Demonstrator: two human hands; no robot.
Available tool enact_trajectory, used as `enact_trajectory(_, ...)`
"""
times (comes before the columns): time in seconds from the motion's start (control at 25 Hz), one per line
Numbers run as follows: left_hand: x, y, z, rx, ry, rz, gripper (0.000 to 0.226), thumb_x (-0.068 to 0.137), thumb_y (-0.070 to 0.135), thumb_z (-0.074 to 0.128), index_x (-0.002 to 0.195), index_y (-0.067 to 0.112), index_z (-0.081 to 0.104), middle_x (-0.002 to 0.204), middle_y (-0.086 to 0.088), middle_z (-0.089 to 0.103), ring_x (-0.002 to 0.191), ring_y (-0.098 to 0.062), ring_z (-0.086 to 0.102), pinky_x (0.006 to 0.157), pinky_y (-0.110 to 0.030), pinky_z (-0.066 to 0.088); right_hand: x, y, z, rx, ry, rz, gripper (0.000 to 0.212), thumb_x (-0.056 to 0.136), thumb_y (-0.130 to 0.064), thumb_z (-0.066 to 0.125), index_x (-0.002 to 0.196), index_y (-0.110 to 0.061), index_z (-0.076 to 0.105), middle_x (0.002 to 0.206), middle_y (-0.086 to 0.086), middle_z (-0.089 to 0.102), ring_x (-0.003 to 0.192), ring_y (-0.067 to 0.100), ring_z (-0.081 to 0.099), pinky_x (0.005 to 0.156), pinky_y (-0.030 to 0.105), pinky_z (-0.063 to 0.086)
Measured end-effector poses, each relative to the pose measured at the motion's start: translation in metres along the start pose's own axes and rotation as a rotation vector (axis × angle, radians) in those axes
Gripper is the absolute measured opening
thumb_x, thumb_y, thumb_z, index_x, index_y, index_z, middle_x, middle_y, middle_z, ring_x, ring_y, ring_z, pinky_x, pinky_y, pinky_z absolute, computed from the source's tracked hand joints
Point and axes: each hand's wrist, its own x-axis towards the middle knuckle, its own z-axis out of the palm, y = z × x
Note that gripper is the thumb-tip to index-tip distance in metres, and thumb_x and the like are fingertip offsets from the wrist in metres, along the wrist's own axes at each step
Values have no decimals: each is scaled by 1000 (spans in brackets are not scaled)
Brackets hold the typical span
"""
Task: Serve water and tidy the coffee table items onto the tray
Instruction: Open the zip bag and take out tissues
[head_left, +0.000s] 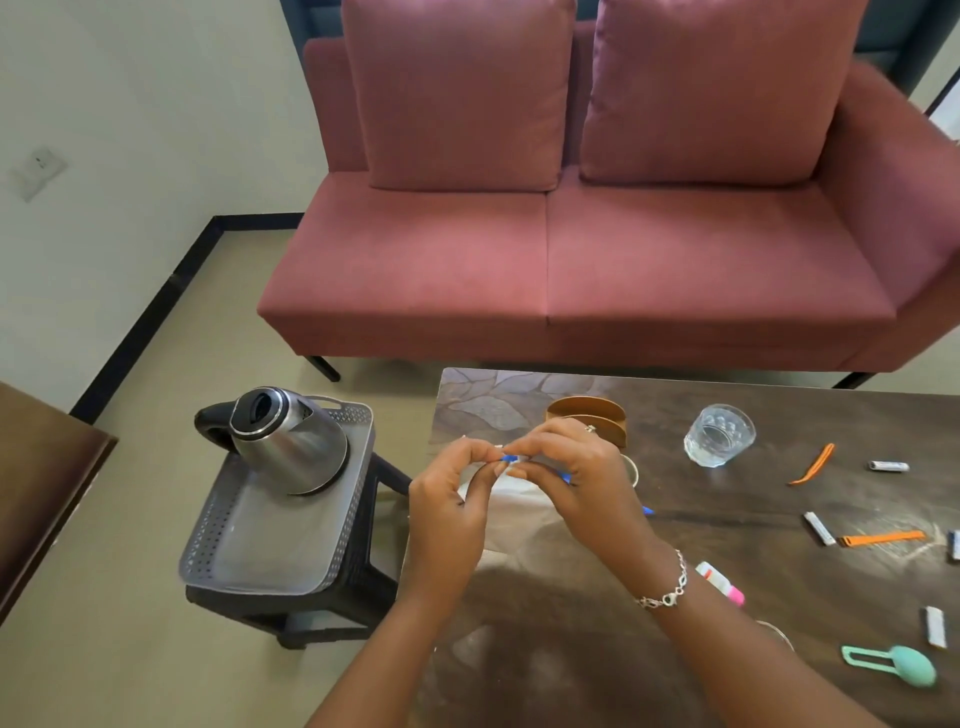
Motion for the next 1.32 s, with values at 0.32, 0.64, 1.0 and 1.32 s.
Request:
enact_trajectory(0.32, -7, 8, 0, -156, -38, -2, 12, 82, 18, 59, 78, 29, 63, 72, 12, 65, 73, -10, 61, 71, -23, 51, -10, -4, -2, -15, 73, -32, 7, 73, -4, 70, 80, -4, 70, 73, 10, 66, 70, 23, 59, 60, 34, 51)
enact_trajectory(0.64, -3, 13, -14, -283, 145, -97, 28, 85, -3, 56, 72, 22, 60, 74, 10, 71, 77, -9, 65, 72, -26, 51, -33, 24, -27, -77, 70, 117, 9, 73, 5, 71, 79, -2, 69, 77, 11, 66, 75, 22, 57, 67, 23, 45)
enact_trajectory(1.0, 8, 20, -22, -371, 144, -136, 25, 86, -3, 55, 72, 18, 60, 77, 0, 71, 82, -19, 64, 79, -49, 50, -41, 37, -52, -156, -74, 183, 18, 76, -7, 71, 94, -6, 71, 92, 6, 68, 86, 22, 59, 74, 35, 51)
enact_trajectory(1.32, 7, 23, 1, -331, 161, -148, 16, 80, 0, 64, 78, 16, 61, 90, 1, 70, 95, -9, 64, 88, -20, 48, -25, 20, -31, -131, 10, 179, 11, 78, -3, 69, 89, -3, 73, 82, 10, 68, 77, 24, 60, 67, 29, 49)
